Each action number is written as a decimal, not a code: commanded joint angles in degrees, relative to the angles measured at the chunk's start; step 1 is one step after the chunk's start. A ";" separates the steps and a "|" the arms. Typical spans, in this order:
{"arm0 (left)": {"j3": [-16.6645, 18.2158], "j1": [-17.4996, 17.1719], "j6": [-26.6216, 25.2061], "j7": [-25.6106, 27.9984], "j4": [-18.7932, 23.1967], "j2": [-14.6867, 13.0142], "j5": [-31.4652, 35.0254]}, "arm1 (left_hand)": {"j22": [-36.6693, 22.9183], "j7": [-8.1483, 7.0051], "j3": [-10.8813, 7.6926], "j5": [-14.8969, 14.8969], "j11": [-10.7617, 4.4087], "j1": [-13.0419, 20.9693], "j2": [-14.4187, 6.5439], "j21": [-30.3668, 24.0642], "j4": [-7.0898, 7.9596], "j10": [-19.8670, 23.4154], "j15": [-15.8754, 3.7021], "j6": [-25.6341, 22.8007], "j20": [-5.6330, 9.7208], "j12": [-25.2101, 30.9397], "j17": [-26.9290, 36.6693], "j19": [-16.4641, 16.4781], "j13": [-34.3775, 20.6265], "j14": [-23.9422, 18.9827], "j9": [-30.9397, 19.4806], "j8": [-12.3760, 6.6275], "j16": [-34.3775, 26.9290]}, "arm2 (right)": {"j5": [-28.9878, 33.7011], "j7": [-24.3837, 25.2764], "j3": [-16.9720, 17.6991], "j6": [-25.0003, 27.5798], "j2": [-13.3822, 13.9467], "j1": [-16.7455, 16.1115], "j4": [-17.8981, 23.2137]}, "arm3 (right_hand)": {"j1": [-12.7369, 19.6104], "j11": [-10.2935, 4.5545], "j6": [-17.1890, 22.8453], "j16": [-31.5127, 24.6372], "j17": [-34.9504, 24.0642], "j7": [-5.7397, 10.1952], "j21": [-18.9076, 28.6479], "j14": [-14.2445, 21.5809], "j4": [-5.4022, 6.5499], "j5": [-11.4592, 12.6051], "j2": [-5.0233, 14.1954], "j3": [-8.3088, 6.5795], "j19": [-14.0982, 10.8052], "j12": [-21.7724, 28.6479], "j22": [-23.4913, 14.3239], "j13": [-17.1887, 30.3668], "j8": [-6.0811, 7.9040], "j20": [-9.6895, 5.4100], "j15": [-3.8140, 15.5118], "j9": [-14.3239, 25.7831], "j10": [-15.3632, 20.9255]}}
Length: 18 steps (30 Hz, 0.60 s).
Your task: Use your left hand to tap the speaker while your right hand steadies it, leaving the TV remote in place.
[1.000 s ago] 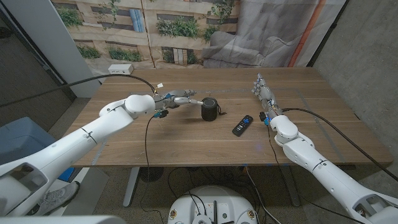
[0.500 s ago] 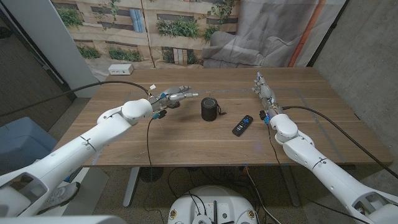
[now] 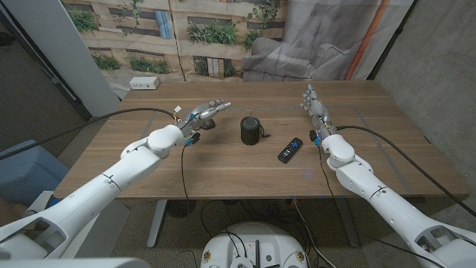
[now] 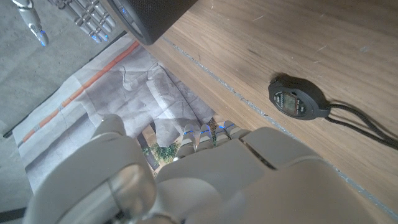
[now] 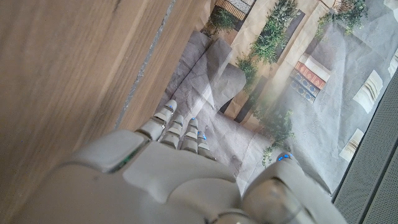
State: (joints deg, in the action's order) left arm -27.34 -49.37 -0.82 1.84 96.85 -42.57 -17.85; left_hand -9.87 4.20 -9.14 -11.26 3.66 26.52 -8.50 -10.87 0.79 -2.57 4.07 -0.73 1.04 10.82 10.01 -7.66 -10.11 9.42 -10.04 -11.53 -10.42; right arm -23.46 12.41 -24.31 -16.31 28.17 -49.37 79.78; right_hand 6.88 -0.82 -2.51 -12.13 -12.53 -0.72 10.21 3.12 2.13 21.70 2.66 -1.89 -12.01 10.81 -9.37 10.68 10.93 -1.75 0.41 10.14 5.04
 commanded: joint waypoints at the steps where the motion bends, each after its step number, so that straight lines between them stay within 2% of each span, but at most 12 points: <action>1: 2.56 -3.74 8.49 4.16 -5.34 4.44 -4.15 | -0.04 -0.02 -0.22 -0.32 -0.43 -1.08 -1.06 -0.44 1.04 0.41 -0.64 -0.56 0.40 0.43 0.11 0.35 -0.16 -0.47 -0.02 0.33 -0.52 | -2.19 -0.02 0.46 -0.25 -1.64 0.26 -0.63 | -0.49 0.13 0.58 -0.56 0.10 -0.04 -0.04 0.95 0.19 -0.05 0.12 0.33 0.44 0.33 -0.13 -0.02 0.43 0.00 -0.17 0.04 0.54; 5: 2.84 -4.00 11.44 4.55 -7.70 5.91 -4.80 | -0.03 -0.49 -0.22 -0.37 -0.85 -2.68 -1.24 -0.14 1.86 -0.74 -1.06 0.31 0.82 -0.05 0.04 -0.20 -0.11 -0.18 0.02 0.82 -0.18 | -3.66 -2.12 0.59 -0.43 -1.27 0.27 -0.48 | -0.89 0.43 0.48 -0.28 0.13 -0.14 -0.16 0.38 0.43 -0.10 0.12 0.54 1.14 0.23 -0.13 -0.04 0.31 -0.23 -0.50 0.04 0.43; 14: 3.24 -3.50 17.30 6.76 -12.83 9.59 -4.63 | -0.01 -0.71 -0.28 -0.46 -1.23 -3.74 -1.25 -0.08 2.34 -1.72 -1.80 0.67 1.55 -0.35 -0.04 -0.30 -0.04 -0.16 0.07 1.02 -0.06 | -5.36 -3.24 1.09 -2.04 -1.95 -0.05 -0.93 | -1.76 0.60 0.31 0.23 0.12 -0.56 -0.21 -0.92 0.99 -0.19 0.28 0.88 2.05 0.05 -0.14 -0.07 0.13 -0.37 -0.67 0.03 0.07; 18: 3.14 -2.75 19.63 5.86 -15.47 10.91 -5.30 | 0.00 -0.91 -0.37 -0.53 -1.35 -4.49 -1.33 -0.02 2.70 -2.95 -1.88 1.05 1.65 -0.69 -0.08 -0.44 0.00 -0.15 0.10 1.16 0.01 | -6.49 -3.77 1.43 -1.85 -1.86 -0.55 -0.55 | -2.24 1.01 0.31 0.46 0.13 -0.62 -0.14 -1.58 1.33 -0.22 0.45 1.04 2.29 0.08 -0.14 -0.09 0.08 -0.43 -1.22 0.02 0.14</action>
State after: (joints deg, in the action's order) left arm -24.83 -52.60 12.29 6.93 88.98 -36.54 -22.06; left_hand -9.87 3.21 -9.30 -11.26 2.33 22.74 -9.82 -10.86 3.03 -4.77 2.53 -0.25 1.84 10.37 9.86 -7.90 -10.12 9.11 -9.86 -10.58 -10.41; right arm -26.96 10.44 -23.53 -17.30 26.61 -49.21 79.02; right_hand 5.30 -0.19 -2.25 -11.85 -12.25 -0.83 9.95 2.05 3.01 21.70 3.03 -1.02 -10.05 10.81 -9.37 10.50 10.93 -2.23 -0.61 10.14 5.02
